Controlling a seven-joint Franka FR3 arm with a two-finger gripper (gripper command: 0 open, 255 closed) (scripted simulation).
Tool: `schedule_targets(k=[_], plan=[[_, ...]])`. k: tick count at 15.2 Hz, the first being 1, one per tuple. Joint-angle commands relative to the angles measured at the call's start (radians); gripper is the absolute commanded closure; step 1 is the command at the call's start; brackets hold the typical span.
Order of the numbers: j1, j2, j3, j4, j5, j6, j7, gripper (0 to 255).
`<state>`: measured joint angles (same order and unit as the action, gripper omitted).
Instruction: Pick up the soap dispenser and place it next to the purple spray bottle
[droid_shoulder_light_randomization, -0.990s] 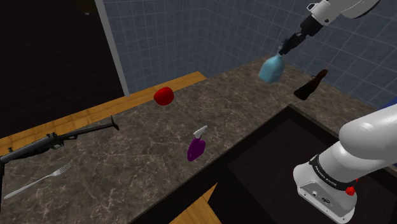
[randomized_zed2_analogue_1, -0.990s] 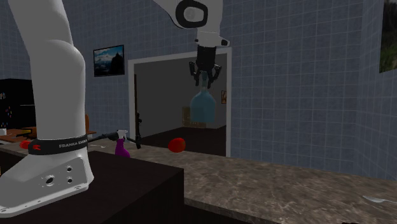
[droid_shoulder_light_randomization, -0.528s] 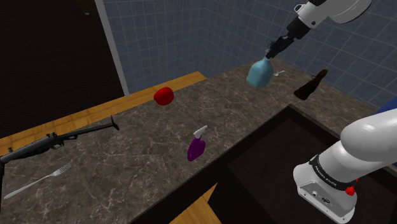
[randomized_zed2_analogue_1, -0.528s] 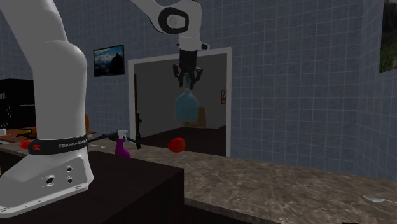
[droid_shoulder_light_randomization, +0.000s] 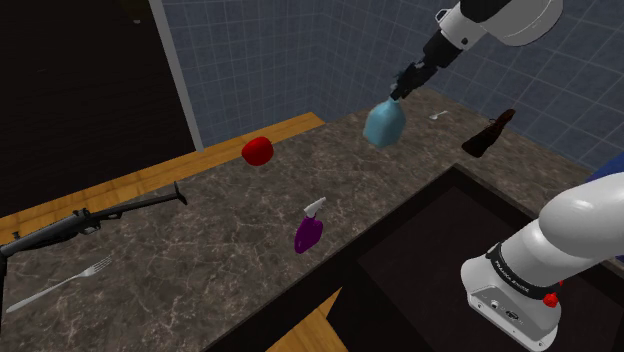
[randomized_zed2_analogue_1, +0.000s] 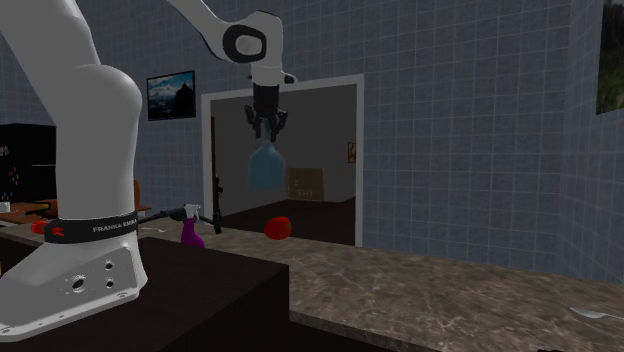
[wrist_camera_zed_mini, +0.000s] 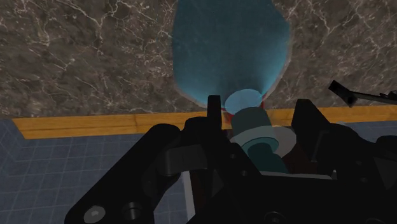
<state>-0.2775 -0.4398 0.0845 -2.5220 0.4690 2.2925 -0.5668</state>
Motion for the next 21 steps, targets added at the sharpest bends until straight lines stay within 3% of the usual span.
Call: schedule_targets(k=[1,13,21], plan=[[0.019,-0.005,0.04,-0.002,0.009,0.016,0.051,255],[0.117,0.055,0.305,0.051,0.028,0.132,0.377,255],[0.123,0.184,0.499,0.176,-0.071,0.201,0.641,255]])
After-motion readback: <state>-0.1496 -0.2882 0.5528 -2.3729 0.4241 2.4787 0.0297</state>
